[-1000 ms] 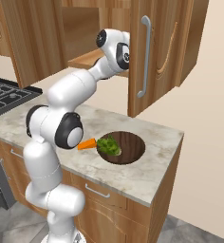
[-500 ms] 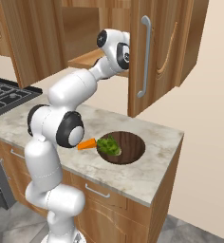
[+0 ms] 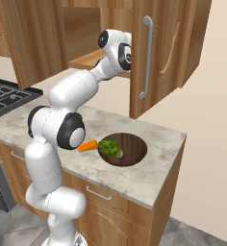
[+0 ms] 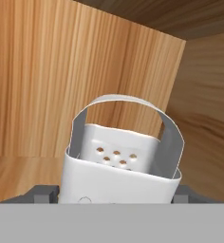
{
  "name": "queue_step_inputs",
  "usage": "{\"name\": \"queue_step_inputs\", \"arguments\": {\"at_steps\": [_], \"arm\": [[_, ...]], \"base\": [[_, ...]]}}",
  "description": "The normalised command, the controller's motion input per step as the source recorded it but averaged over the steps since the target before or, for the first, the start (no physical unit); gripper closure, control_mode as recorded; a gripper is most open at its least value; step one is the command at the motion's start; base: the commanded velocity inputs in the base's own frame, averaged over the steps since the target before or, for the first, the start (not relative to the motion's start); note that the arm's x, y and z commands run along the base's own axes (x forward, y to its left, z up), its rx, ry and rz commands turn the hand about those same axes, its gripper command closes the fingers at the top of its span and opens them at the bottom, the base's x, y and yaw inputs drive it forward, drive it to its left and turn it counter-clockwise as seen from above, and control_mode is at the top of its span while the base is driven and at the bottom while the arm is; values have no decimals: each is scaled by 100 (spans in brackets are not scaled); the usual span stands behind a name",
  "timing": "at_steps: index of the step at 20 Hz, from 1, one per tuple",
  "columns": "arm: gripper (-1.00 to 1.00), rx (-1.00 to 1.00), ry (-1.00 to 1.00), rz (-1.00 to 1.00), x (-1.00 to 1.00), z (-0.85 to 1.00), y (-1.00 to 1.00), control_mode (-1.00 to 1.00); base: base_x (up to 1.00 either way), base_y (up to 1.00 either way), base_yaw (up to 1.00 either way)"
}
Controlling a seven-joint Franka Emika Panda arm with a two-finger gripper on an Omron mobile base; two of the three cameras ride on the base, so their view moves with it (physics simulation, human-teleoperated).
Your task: Pick the cheese from the fridge and the cheese grater from the cabinet and place them next to the salad bowl.
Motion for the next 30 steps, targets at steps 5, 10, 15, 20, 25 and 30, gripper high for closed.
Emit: {"name": "queue_step_inputs", "arguments": {"at_steps": [5, 10, 15, 20, 25, 30], "arm": [[100, 0, 0, 0, 0, 0, 0, -100], [100, -1, -15, 0, -6, 0, 2, -100], [100, -1, -4, 0, -18, 13, 17, -100], [100, 0, 7, 0, -27, 19, 31, -100], [100, 0, 3, 0, -39, 5, 38, -100], [100, 1, -3, 0, -72, 0, 48, -100]], "base": [[0, 0, 0], [0, 0, 0], [0, 0, 0], [0, 0, 0], [0, 0, 0], [0, 0, 0]]}}
